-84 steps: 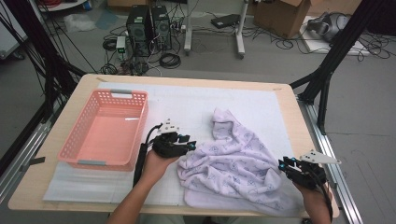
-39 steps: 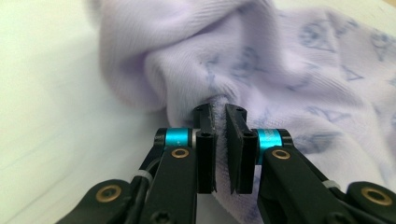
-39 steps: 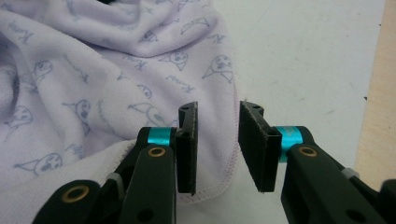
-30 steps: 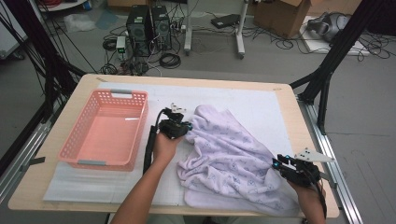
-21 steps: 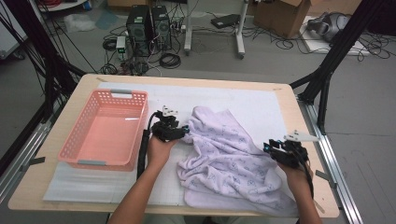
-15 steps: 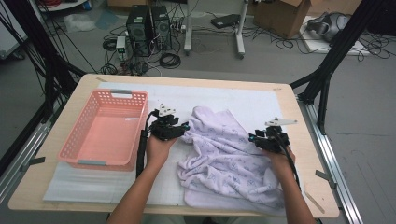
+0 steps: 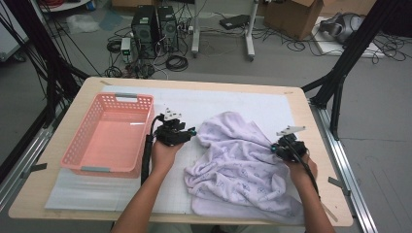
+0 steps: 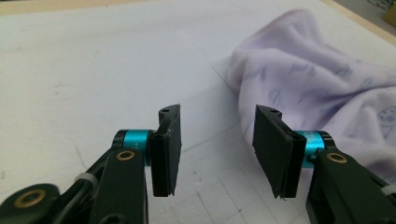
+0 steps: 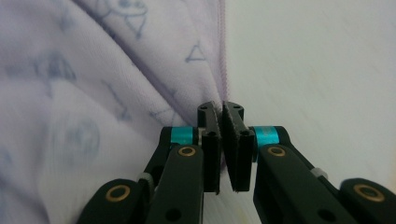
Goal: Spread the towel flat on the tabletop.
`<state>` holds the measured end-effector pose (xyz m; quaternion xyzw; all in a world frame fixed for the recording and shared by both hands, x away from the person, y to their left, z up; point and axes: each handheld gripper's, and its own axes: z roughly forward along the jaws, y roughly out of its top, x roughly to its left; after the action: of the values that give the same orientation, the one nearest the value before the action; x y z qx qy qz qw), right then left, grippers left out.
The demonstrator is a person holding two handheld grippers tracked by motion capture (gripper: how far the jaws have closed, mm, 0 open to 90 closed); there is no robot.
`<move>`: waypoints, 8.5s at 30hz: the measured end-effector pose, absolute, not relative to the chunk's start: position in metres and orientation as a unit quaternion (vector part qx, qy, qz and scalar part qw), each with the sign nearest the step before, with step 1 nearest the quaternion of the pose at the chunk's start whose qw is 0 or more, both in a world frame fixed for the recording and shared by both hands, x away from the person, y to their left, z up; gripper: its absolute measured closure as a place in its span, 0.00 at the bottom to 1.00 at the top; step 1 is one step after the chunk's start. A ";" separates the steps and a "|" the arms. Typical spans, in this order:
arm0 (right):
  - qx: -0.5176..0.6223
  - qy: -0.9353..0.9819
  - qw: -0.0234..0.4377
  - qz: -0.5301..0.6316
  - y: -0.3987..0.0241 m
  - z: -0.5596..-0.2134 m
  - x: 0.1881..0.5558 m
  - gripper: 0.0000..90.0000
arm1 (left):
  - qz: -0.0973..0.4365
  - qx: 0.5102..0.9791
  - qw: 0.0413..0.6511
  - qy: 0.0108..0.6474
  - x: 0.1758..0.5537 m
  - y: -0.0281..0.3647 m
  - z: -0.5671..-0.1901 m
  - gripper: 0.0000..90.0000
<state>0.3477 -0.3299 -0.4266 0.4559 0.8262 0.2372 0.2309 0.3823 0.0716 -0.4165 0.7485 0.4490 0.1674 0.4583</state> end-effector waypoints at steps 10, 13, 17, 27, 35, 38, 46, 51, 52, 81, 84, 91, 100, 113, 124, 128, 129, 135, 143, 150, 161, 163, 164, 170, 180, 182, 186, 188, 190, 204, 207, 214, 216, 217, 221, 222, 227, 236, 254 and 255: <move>0.486 0.771 0.261 0.318 -0.366 -0.424 0.302 0.78 | 0.130 0.737 0.501 0.435 0.395 0.038 -0.417 0.60; 0.484 0.761 0.266 0.340 -0.365 -0.424 0.298 0.78 | 0.128 0.739 0.493 0.441 0.402 0.030 -0.422 0.59; 0.476 0.761 0.266 0.351 -0.365 -0.423 0.296 0.77 | 0.098 0.749 0.484 0.442 0.405 0.019 -0.435 0.57; 0.477 0.758 0.258 0.363 -0.366 -0.424 0.295 0.76 | 0.102 0.800 0.426 0.410 0.401 0.001 -0.446 0.96; 0.475 0.758 0.247 0.373 -0.362 -0.423 0.298 0.76 | 0.200 0.772 0.391 0.460 0.397 0.068 -0.417 0.96; 0.473 0.755 0.235 0.388 -0.358 -0.420 0.305 0.76 | 0.198 0.763 0.398 0.469 0.393 0.081 -0.417 0.95; 0.449 0.777 0.206 0.390 -0.333 -0.407 0.354 0.74 | 0.151 0.724 0.466 0.487 0.392 0.093 -0.423 0.59; 0.470 0.774 0.182 0.383 -0.308 -0.419 0.394 0.63 | 0.155 0.715 0.488 0.476 0.391 0.093 -0.419 0.58; 0.473 0.773 0.181 0.382 -0.302 -0.424 0.400 0.60 | 0.154 0.715 0.489 0.475 0.391 0.093 -0.420 0.58; 0.511 0.729 0.306 0.338 -0.339 -0.390 0.382 0.72 | 0.080 0.771 0.470 0.422 0.396 0.033 -0.452 0.53; 0.494 0.735 0.301 0.354 -0.337 -0.388 0.373 0.72 | 0.092 0.792 0.453 0.399 0.393 0.022 -0.452 0.53; 0.490 0.740 0.282 0.364 -0.340 -0.394 0.366 0.73 | 0.115 0.826 0.428 0.347 0.382 0.002 -0.447 0.95; 0.482 0.746 0.271 0.370 -0.339 -0.394 0.361 0.73 | 0.219 0.730 0.433 0.480 0.387 0.074 -0.416 0.97; 0.392 0.836 0.158 0.350 -0.271 -0.433 0.366 0.62 | 0.152 0.757 0.453 0.445 0.376 0.062 -0.422 0.96; 0.367 0.863 0.149 0.315 -0.296 -0.428 0.323 0.97 | 0.081 0.775 0.475 0.410 0.349 0.057 -0.441 0.96; 0.386 0.850 0.156 0.321 -0.324 -0.429 0.295 0.97 | 0.067 0.784 0.484 0.382 0.341 0.045 -0.439 0.86; 0.390 0.849 0.160 0.320 -0.329 -0.428 0.290 0.97 | 0.068 0.779 0.489 0.386 0.340 0.044 -0.437 0.78; 0.404 0.842 0.185 0.305 -0.344 -0.424 0.272 0.95 | 0.108 0.757 0.503 0.402 0.358 0.050 -0.429 0.64; 0.405 0.798 0.220 0.388 -0.352 -0.411 0.268 0.71 | 0.111 0.744 0.508 0.418 0.402 0.043 -0.424 0.72; 0.416 0.788 0.229 0.392 -0.351 -0.414 0.270 0.67 | 0.088 0.748 0.494 0.434 0.440 0.021 -0.430 0.71; 0.414 0.785 0.235 0.396 -0.353 -0.412 0.269 0.67 | 0.084 0.819 0.435 0.364 0.427 -0.029 -0.449 0.47; 0.412 0.786 0.236 0.395 -0.353 -0.412 0.269 0.67 | 0.105 0.828 0.421 0.354 0.424 -0.034 -0.448 0.47; 0.414 0.786 0.236 0.395 -0.352 -0.413 0.269 0.67 | 0.112 0.831 0.418 0.349 0.422 -0.035 -0.448 0.50; 0.415 0.785 0.236 0.395 -0.352 -0.412 0.269 0.68 | 0.101 0.842 0.420 0.325 0.416 -0.041 -0.446 0.88; 0.418 0.781 0.238 0.399 -0.354 -0.413 0.268 0.68 | 0.198 0.794 0.374 0.437 0.430 0.007 -0.429 0.92; 0.421 0.779 0.238 0.399 -0.354 -0.413 0.269 0.68 | 0.242 0.774 0.359 0.462 0.433 0.023 -0.423 0.91; 0.426 0.775 0.240 0.400 -0.351 -0.412 0.276 0.68 | 0.245 0.727 0.377 0.519 0.437 0.051 -0.417 0.64; 0.426 0.775 0.240 0.401 -0.349 -0.412 0.285 0.68 | 0.232 0.725 0.393 0.515 0.434 0.058 -0.417 0.58; 0.427 0.776 0.234 0.401 -0.347 -0.412 0.296 0.65 | 0.214 0.722 0.413 0.512 0.428 0.064 -0.420 0.56; 0.520 0.747 0.205 0.361 -0.345 -0.424 0.389 0.57 | 0.165 0.739 0.457 0.467 0.403 0.075 -0.435 0.49; 0.526 0.763 0.195 0.321 -0.336 -0.431 0.404 0.61 | 0.159 0.741 0.458 0.465 0.401 0.074 -0.438 0.49; 0.457 0.828 0.233 0.228 -0.317 -0.430 0.425 0.98 | 0.153 0.756 0.443 0.457 0.396 0.068 -0.438 0.48; 0.462 0.820 0.263 0.210 -0.320 -0.426 0.435 0.98 | 0.152 0.760 0.442 0.451 0.394 0.065 -0.437 0.48; 0.472 0.809 0.276 0.214 -0.324 -0.423 0.439 0.98 | 0.151 0.758 0.446 0.451 0.393 0.064 -0.436 0.48; 0.541 0.737 0.334 0.231 -0.345 -0.410 0.449 0.98 | 0.149 0.768 0.439 0.441 0.389 0.060 -0.434 0.48; 0.557 0.719 0.330 0.253 -0.351 -0.408 0.450 0.97 | 0.146 0.775 0.435 0.435 0.388 0.058 -0.434 0.48; 0.581 0.688 0.292 0.324 -0.364 -0.400 0.441 0.71 | 0.123 0.780 0.444 0.423 0.386 0.047 -0.437 0.48; 0.539 0.705 0.264 0.377 -0.376 -0.378 0.390 0.67 | 0.085 0.778 0.462 0.417 0.386 0.024 -0.448 0.47; 0.494 0.742 0.234 0.388 -0.368 -0.391 0.350 0.66 | 0.079 0.823 0.449 0.339 0.369 -0.004 -0.451 0.84; 0.494 0.742 0.234 0.387 -0.368 -0.391 0.349 0.66 | 0.086 0.819 0.449 0.346 0.370 -0.002 -0.450 0.89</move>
<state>0.3493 -0.3679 -0.3914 0.4940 0.7424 0.3874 0.2338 0.3696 -0.0023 -0.4495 0.8195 0.3461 0.0858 0.4486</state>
